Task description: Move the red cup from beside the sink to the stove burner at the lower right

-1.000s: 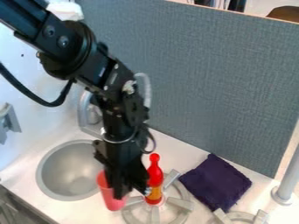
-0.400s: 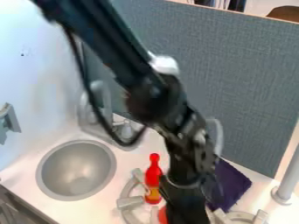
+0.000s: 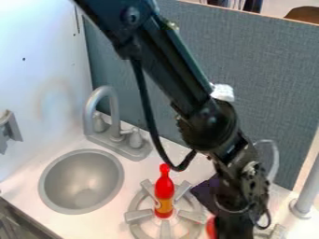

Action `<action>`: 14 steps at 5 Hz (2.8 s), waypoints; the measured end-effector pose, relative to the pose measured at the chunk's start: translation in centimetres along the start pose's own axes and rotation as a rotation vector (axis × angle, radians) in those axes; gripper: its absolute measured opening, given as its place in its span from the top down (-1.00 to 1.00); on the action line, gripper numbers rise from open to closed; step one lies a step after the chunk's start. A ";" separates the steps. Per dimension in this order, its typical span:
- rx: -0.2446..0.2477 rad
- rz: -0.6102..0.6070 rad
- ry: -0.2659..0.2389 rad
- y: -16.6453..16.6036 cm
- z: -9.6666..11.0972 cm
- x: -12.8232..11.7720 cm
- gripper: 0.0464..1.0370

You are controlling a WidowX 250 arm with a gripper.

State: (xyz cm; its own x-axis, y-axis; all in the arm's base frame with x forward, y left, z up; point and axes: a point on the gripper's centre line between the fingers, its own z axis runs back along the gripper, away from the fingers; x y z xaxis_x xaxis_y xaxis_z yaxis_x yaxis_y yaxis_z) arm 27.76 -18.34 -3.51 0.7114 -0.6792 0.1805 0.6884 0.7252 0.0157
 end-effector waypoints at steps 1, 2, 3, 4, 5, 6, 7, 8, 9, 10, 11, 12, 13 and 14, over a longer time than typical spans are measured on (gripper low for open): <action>0.003 -0.037 -0.007 -0.5 2.2 0.5 0.92; 0.004 -0.032 -0.036 -0.8 2.6 1.7 0.92; -0.013 -0.059 -0.011 -1.7 1.0 2.7 0.92; -0.023 -0.102 0.014 -2.6 -0.9 3.7 0.92; -0.040 -0.128 0.011 -3.0 -2.4 4.4 0.92; -0.034 -0.125 0.004 -2.9 -3.3 4.9 0.92; 0.000 -0.117 0.014 -2.9 -3.3 4.9 0.85; 0.048 -0.083 0.073 -2.6 -3.3 3.9 0.45; 0.010 -0.073 0.082 -3.0 -2.6 3.0 -0.13; -0.010 -0.021 -0.005 -2.0 1.0 3.0 -0.72; -0.023 0.081 -0.103 0.3 4.3 2.2 -0.94; 0.002 0.160 -0.100 2.5 5.3 1.7 -0.93; 0.050 0.233 -0.101 5.7 5.4 2.8 -0.93; 0.066 0.324 -0.084 8.6 2.6 4.8 -0.93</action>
State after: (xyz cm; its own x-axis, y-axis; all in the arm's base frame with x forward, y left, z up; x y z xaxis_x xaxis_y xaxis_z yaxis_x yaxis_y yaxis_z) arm 36.73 -15.03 0.01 0.8756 -0.4027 0.2667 0.4160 0.9093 0.0071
